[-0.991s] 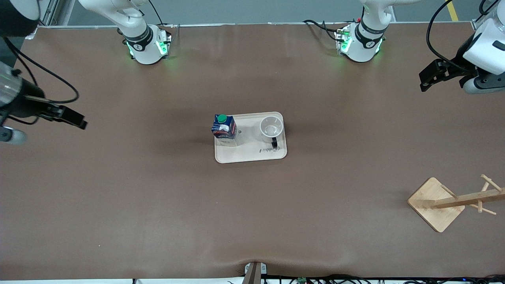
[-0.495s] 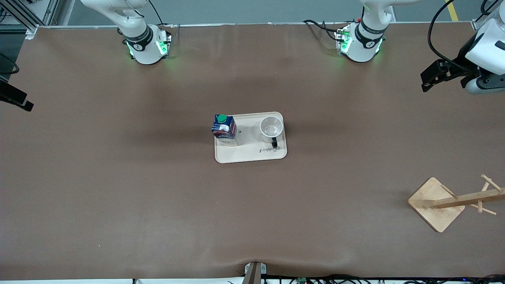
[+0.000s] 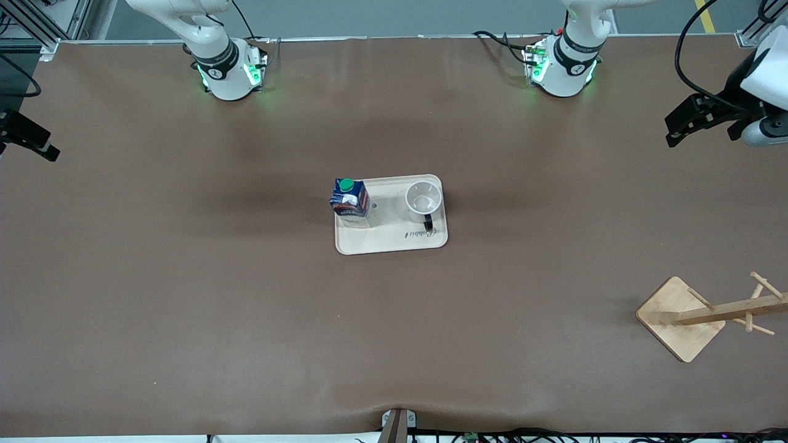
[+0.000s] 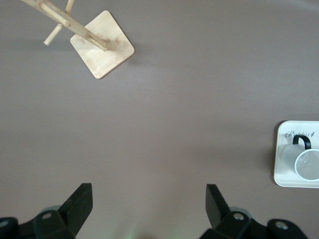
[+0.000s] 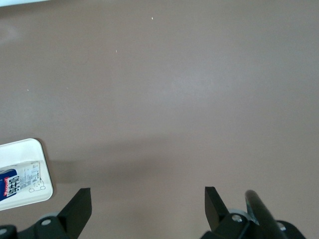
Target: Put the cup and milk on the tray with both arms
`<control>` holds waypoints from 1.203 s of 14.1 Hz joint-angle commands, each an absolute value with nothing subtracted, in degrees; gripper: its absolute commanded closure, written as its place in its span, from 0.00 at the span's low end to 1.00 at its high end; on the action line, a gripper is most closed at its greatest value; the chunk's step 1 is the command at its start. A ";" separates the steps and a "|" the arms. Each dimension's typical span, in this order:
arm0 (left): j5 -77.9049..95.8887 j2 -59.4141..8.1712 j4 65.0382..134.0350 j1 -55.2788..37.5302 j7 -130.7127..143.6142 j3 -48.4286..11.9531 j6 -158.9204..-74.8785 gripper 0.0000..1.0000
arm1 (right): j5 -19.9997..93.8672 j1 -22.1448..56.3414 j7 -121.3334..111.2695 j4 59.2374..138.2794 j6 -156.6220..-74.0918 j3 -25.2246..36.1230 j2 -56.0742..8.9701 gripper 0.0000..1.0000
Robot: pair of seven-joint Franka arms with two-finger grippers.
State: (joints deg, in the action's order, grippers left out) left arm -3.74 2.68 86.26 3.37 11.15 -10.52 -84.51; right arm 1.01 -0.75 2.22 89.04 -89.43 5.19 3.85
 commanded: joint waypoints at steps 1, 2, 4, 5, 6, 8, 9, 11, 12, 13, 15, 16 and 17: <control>-2.99 3.87 86.22 4.13 9.32 -10.46 -84.20 0.00 | 0.44 -1.49 1.50 87.71 -89.12 4.83 3.08 0.00; -3.08 3.69 86.13 4.04 8.53 -10.55 -84.11 0.00 | 0.70 -1.67 -0.25 87.71 -88.95 4.92 3.16 0.00; -3.08 2.99 86.13 4.13 8.26 -10.46 -84.11 0.00 | 0.70 -2.11 -3.51 87.89 -88.68 5.01 3.16 0.00; -3.25 2.81 86.13 4.13 8.35 -10.46 -84.20 0.00 | 0.70 -1.94 -3.08 87.89 -87.64 4.84 3.16 0.00; -3.60 2.55 85.87 4.13 8.26 -10.46 -84.20 0.00 | 0.01 -1.67 -2.73 87.89 -86.32 4.75 3.16 0.00; -3.26 2.98 85.69 4.22 7.91 -10.46 -84.11 0.00 | 0.00 -2.54 -0.97 87.89 -85.96 4.83 2.99 0.00; -3.34 3.16 85.69 4.04 8.00 -10.55 -84.02 0.00 | -0.09 -2.98 -0.79 87.63 -86.39 5.01 2.73 0.00; -2.99 2.90 85.61 4.13 8.00 -10.55 -84.02 0.00 | 0.00 -3.52 -0.79 87.45 -86.66 4.92 2.64 0.00; -3.34 2.55 85.26 4.22 7.91 -10.55 -84.02 0.00 | 0.17 -3.52 -0.79 87.45 -86.66 4.92 2.55 0.00; -3.17 2.46 85.17 4.22 7.91 -10.55 -84.02 0.00 | 0.26 -3.43 -0.79 87.45 -86.75 4.92 2.64 0.00; -3.16 2.46 84.99 4.31 7.91 -10.37 -84.02 0.00 | 0.09 -3.43 -0.88 87.45 -86.75 4.92 2.64 0.00; -3.25 2.46 85.08 4.31 7.82 -10.37 -84.02 0.00 | -0.09 -3.43 -0.88 87.45 -86.75 4.92 2.64 0.00; -3.08 2.46 85.17 4.57 7.56 -10.37 -84.02 0.00 | -0.09 -3.43 -0.88 87.45 -86.75 4.92 2.64 0.00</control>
